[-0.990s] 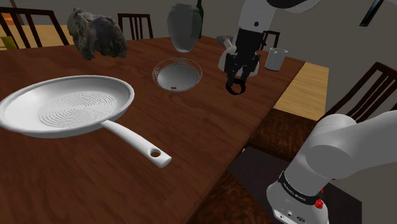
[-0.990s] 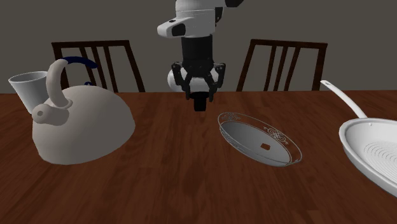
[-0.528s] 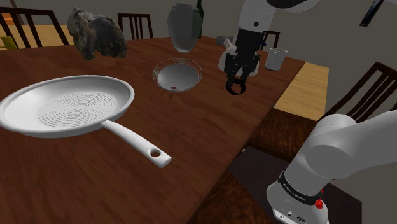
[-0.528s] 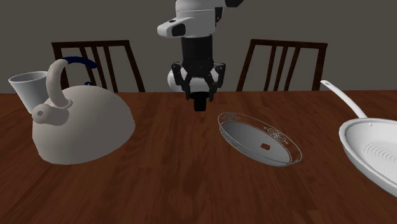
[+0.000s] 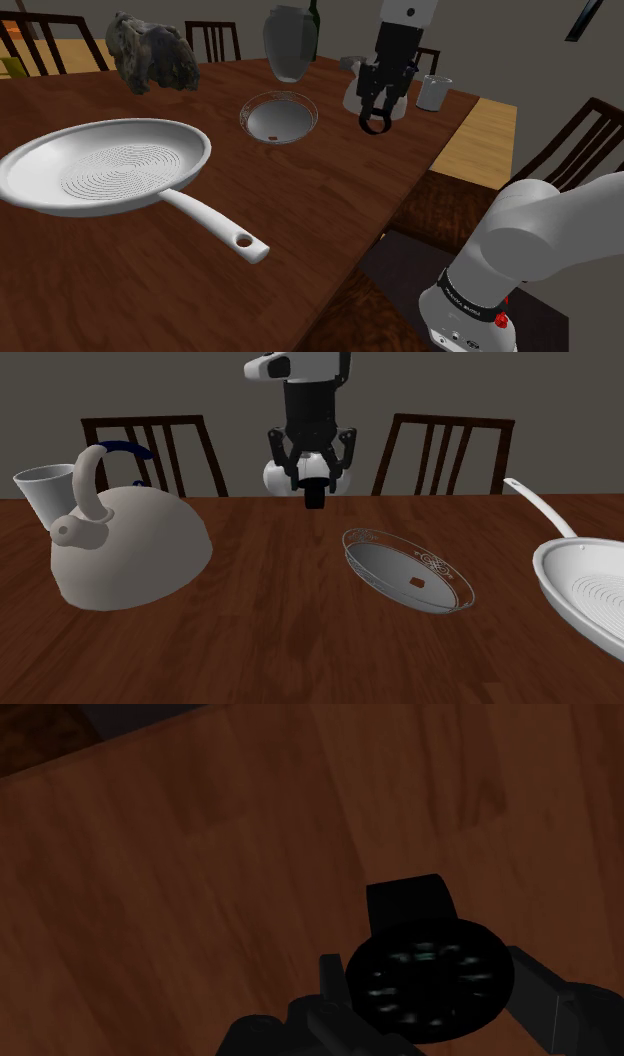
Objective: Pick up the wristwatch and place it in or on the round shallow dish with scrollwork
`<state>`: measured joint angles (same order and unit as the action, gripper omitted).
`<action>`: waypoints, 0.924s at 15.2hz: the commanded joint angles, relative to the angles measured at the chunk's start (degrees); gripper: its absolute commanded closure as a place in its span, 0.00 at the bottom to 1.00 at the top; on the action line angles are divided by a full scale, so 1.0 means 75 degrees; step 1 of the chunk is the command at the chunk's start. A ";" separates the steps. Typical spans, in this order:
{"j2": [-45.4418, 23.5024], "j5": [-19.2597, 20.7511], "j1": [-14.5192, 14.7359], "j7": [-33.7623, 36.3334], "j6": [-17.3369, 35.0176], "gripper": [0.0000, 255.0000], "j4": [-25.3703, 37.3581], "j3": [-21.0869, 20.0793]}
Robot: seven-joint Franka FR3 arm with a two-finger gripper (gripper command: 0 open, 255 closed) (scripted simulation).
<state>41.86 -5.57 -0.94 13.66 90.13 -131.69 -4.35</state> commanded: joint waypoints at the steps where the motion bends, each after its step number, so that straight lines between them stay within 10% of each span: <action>1: -0.0074 0.0009 -0.0004 0.0014 -0.0195 1.00 0.0265 0.0007; 14: -0.0579 0.0054 -0.0022 0.0092 -0.1412 1.00 0.1989 0.0052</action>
<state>37.76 -5.20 -1.09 14.34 80.30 -117.75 -4.02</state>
